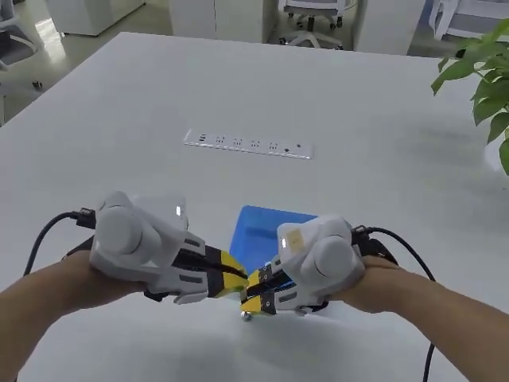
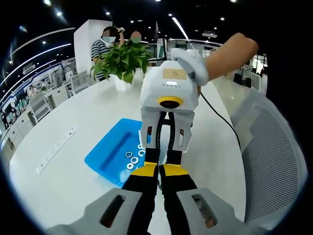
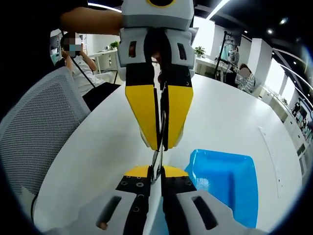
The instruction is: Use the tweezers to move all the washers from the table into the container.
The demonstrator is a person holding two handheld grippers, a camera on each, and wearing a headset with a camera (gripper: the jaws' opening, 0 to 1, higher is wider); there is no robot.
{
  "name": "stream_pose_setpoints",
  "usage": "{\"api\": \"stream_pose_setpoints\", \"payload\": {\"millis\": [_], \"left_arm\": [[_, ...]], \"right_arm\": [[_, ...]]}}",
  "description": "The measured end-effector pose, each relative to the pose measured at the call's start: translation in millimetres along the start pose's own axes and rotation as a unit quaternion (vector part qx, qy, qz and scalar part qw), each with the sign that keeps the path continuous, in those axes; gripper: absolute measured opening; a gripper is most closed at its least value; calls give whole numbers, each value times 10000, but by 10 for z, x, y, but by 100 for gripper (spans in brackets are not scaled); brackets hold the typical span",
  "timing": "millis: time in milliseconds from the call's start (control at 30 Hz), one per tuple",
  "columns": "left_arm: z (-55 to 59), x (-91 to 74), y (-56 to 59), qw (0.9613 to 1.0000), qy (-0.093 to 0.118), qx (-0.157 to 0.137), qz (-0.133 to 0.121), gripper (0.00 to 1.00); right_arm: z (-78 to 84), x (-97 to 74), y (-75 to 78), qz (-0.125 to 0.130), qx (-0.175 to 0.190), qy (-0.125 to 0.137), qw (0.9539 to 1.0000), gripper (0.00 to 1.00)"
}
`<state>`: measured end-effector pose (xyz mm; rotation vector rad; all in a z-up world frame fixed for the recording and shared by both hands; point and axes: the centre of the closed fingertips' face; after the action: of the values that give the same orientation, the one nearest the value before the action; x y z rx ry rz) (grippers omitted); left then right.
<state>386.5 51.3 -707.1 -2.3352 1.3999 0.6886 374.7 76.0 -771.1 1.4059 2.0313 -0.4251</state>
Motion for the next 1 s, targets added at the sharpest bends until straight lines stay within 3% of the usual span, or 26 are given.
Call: {"api": "stream_pose_setpoints", "payload": {"millis": [333,667,867,1000], "left_arm": [[-10,-46,-52,9998,73,-158,-105,14],[33,-120,-107,9988,174,-393,-217,29],[45,-138,-87,9973,256,-662,-207,44],[28,-158,-67,9961,376,-749,-260,50]], "right_arm": [[20,-26,-10,-4,84,-10,10000,9],[-16,-105,-9,81,143,47,9999,9],[-77,-173,-6,132,124,83,9998,9],[-113,-218,-3,155,91,91,9998,9]]}}
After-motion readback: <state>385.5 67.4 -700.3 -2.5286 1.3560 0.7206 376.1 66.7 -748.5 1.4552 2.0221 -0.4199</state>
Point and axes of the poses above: the centre of the closed fingertips' face, and the gripper's own axes: x roughly forward along the fingers, y roughly to its right, z roughly out of its underside
